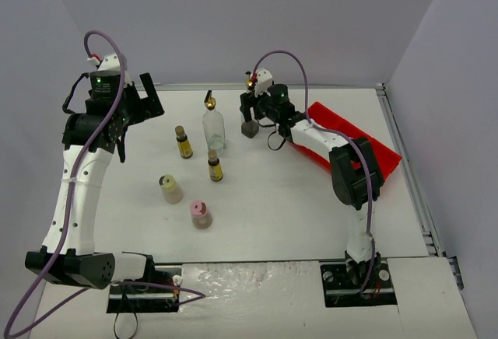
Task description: Organize the condiment bottles
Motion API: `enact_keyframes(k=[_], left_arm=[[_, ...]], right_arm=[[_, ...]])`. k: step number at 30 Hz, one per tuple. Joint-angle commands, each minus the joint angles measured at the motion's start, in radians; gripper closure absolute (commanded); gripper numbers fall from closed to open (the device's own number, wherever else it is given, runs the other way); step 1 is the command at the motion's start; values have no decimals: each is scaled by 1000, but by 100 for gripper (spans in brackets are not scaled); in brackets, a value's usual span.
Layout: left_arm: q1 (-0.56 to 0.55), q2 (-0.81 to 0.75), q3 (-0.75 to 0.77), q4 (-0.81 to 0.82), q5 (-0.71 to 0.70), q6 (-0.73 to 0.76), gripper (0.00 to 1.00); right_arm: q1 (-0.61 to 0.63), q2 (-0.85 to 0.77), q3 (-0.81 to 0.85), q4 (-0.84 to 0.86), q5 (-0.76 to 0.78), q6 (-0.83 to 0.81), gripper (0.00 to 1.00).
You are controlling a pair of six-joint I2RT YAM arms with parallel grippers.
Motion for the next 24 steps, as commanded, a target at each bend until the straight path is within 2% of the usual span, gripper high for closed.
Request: enact_keyframes(k=[1, 5, 11, 17, 24], left_arm=[[6, -17, 22, 62, 1, 10, 3], [6, -14, 26, 61, 1, 10, 3], [6, -14, 22, 65, 4, 9, 3], [6, -18, 17, 67, 6, 10, 3], [6, -27, 3, 71, 3, 10, 3]], right_arm=[[-2, -44, 15, 89, -44, 23, 37], [9, -64, -5, 89, -48, 24, 39], [25, -119, -30, 71, -41, 28, 48], [41, -171, -69, 66, -18, 24, 47], [54, -175, -64, 56, -19, 26, 57]])
